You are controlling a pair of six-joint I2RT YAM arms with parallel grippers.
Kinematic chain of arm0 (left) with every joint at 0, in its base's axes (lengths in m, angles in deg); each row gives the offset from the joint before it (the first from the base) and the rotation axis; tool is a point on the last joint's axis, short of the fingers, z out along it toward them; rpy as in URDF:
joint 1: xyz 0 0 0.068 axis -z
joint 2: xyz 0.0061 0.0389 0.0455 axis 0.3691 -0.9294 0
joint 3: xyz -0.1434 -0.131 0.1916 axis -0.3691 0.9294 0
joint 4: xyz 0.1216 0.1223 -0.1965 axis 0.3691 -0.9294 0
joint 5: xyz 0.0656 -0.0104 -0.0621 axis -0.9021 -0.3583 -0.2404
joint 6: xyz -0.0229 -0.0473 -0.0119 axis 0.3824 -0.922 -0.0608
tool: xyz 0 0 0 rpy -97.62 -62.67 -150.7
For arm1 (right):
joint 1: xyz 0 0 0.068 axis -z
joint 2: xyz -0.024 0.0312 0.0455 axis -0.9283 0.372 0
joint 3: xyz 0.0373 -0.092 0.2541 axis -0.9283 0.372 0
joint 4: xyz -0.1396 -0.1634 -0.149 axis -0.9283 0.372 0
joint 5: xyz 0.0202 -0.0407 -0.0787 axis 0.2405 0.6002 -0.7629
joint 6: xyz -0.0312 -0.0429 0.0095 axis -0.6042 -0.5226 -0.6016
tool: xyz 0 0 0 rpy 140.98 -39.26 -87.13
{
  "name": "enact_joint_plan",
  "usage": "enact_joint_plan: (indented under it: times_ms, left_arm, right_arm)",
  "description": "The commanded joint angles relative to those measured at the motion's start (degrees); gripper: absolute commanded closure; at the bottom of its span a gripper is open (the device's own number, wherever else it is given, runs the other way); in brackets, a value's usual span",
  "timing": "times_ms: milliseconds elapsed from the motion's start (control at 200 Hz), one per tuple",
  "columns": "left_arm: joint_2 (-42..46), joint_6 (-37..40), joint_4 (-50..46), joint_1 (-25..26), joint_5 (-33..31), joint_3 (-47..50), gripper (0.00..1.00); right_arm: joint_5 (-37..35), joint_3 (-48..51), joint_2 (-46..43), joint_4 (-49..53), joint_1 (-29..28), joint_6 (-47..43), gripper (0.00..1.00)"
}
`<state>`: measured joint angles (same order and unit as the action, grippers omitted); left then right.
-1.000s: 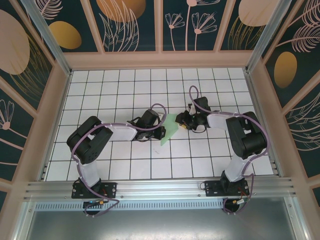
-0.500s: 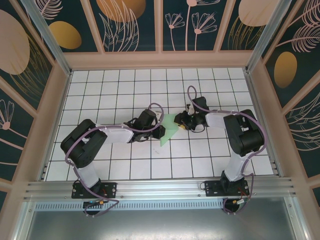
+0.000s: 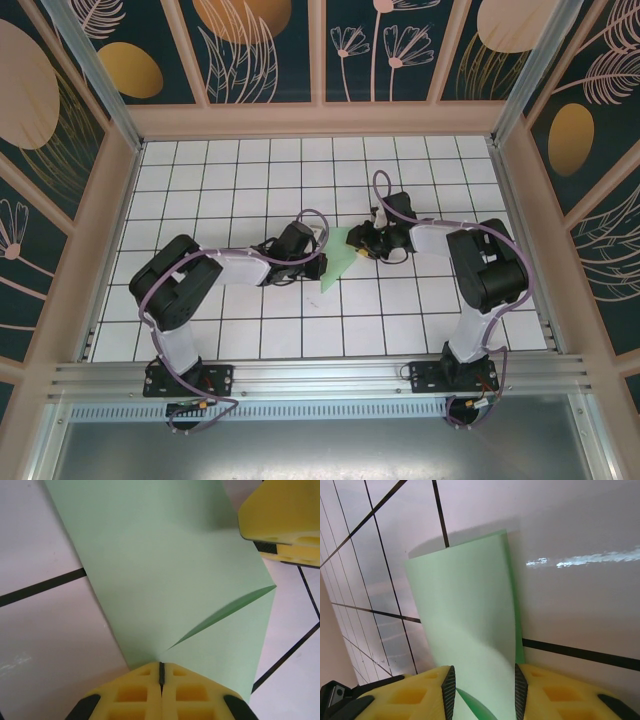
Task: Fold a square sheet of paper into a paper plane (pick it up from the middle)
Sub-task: Fourth fold the wing at the center of the table.
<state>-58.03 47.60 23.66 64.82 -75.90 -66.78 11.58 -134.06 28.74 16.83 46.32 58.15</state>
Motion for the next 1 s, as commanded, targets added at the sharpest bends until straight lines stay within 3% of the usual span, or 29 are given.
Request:
enact_joint_plan:
  times_ms: [0, 245, 425, 631, 791, 891, 996]
  left_arm:
    - [-1.55, 0.2, -1.34, 0.0, 0.61, -1.02, 0.93]
    - [-1.16, 0.56, -2.0, -0.02, 0.66, -1.04, 0.93]
    - [-0.17, 1.17, -2.1, 0.0, 1.21, -1.57, 0.91]
    - [5.93, 0.96, -2.4, -0.02, 0.1, -1.55, 0.82]
    - [12.37, 0.9, -2.97, 0.66, -3.52, 0.56, 0.77]
    - [14.7, 2.96, -7.3, 4.14, -8.68, -0.28, 0.68]
    - [14.54, 3.69, -11.02, 7.51, -12.3, -1.76, 0.67]
  right_arm:
    - [1.33, -1.08, -1.93, 0.84, -0.55, -0.64, 0.62]
    - [0.95, -1.79, -2.29, 1.41, -1.23, -0.71, 0.67]
    - [-1.6, -2.85, -2.4, 3.97, -1.52, -0.88, 0.8]
    - [-1.7, -2.78, -3.09, 3.78, -2.37, 0.5, 0.9]
    - [-2.66, -2.78, -4.07, 3.3, -3.27, 1.66, 0.93]
    - [-2.67, -3.26, -4.28, 3.66, -3.63, 2.01, 0.94]
    - [-3.62, -3.49, -4.5, 4.12, -4.11, 2.23, 0.94]
